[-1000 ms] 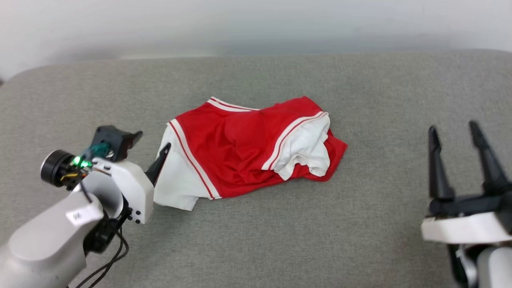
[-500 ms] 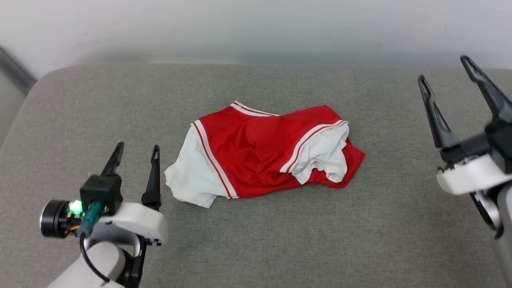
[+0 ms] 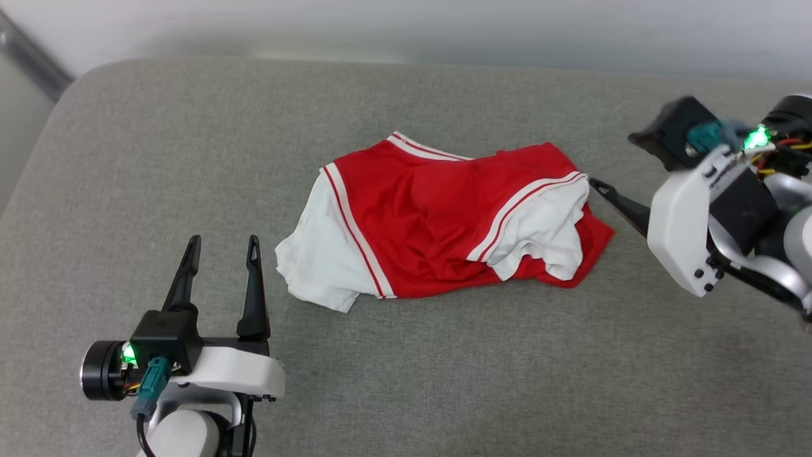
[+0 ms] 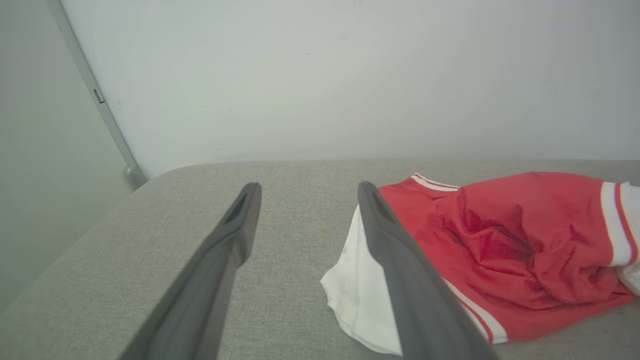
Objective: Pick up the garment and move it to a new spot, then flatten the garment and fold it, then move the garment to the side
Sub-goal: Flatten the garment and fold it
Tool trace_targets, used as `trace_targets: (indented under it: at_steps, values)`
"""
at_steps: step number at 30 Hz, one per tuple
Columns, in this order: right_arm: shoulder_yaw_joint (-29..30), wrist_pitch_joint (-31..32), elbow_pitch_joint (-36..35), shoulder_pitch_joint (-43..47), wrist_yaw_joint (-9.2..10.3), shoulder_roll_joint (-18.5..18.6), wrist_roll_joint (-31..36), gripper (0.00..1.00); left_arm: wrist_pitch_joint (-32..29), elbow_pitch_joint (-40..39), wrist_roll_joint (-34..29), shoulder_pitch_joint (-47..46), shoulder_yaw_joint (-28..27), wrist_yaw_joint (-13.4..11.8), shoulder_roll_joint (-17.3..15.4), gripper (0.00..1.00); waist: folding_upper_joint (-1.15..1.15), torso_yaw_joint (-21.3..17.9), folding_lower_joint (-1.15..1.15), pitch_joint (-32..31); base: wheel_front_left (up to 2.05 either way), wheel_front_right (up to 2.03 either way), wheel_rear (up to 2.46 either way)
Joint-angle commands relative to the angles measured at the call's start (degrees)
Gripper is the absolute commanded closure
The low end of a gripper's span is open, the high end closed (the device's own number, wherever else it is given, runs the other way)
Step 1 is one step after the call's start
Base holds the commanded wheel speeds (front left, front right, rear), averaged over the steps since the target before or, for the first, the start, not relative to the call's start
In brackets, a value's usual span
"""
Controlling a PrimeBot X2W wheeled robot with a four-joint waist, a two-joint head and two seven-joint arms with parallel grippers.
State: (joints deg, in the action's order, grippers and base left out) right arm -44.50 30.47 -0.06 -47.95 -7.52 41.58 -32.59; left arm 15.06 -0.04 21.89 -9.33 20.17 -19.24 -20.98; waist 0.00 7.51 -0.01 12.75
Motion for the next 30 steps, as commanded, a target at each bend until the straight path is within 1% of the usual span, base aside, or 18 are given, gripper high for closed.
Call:
trace_targets:
  at_steps: [1, 5, 7, 9, 13, 16, 18, 21, 22, 23, 26, 30]
  values:
    - [-1.56, 2.50, -0.04, -2.23, 0.05, 0.47, -2.73, 0.00, 0.16, 0.10, -0.99, 0.38, -0.84, 0.83, 0.90, 0.00, 0.00, 1.11, 0.01, 1.50, 0.00, 0.00, 0.00]
    - [-7.78, 12.09, 1.53, -8.72, 0.05, 1.20, -10.71, 0.00, 0.15, 0.51, -3.99, -0.54, -3.77, 3.67, 4.57, 0.00, 0.00, 2.73, 0.01, 4.30, 0.00, 0.00, 0.00]
    - [-10.04, 15.33, 3.10, -10.99, 0.05, 0.41, -13.57, 0.00, 0.15, 0.44, -5.44, -1.13, -5.06, 5.03, 6.23, 0.00, 0.00, 3.52, 0.01, 5.79, 0.00, 0.00, 0.00]
    - [-12.48, 17.24, 5.00, -13.14, 0.05, 0.01, -14.82, 0.00, 0.16, 0.49, -6.83, -1.86, -6.04, 6.36, 7.95, 0.00, 0.00, 4.42, 0.01, 7.17, 0.00, 0.00, 0.00]
    - [-17.23, 18.54, 9.14, -15.29, 0.04, -1.28, -17.75, 0.00, 0.15, 0.69, -9.00, -2.65, -8.09, 8.74, 11.18, 0.00, 0.00, 5.82, 0.01, 9.53, 0.00, 0.00, 0.00]
    - [-21.37, 18.58, 11.11, -16.03, 0.05, -1.32, -18.98, 0.00, 0.15, 1.65, -10.31, -3.17, -9.64, 10.80, 12.99, 0.00, 0.00, 6.35, 0.01, 10.62, 0.00, 0.00, 0.00]
    - [-24.05, 17.92, 11.85, -16.47, 0.04, -1.16, -19.72, 0.00, 0.16, 1.90, -11.17, -3.46, -10.74, 11.76, 13.98, 0.00, 0.00, 6.40, 0.01, 10.94, 0.00, 0.00, 0.00]
    - [-26.49, 15.36, 12.35, -17.08, 0.04, -0.82, -19.95, 0.00, 0.16, 2.40, -12.22, -3.27, -12.22, 12.98, 15.09, 0.00, 0.00, 6.18, 0.01, 10.94, 0.00, 0.00, 0.00]
    - [-26.88, 14.03, 12.24, -17.70, 0.04, -0.72, -19.55, 0.58, 0.16, 2.62, -12.58, -3.06, -12.72, 13.29, 15.35, 0.00, 0.00, 5.95, 0.01, 10.71, 0.00, 0.00, 0.00]
    - [-27.34, 13.03, 12.19, -18.07, 0.04, -0.60, -19.58, 1.00, 0.16, 2.81, -12.89, -2.72, -13.09, 13.63, 15.50, 0.00, 0.00, 5.63, 0.01, 10.35, 0.00, 0.00, 0.00]
    - [-27.88, 9.12, 11.73, -19.17, 0.04, -0.26, -20.76, 1.00, 0.16, 3.36, -13.90, -1.95, -14.29, 14.57, 15.97, 0.00, 0.00, 4.72, 0.01, 8.81, 0.00, 0.00, 0.00]
    - [-28.35, 4.26, 9.42, -19.06, 0.04, 1.29, -22.48, 1.00, 0.16, 4.21, -14.79, -0.81, -15.68, 15.62, 16.52, 0.00, 0.00, 3.15, 0.01, 5.98, 0.00, 0.00, 0.00]
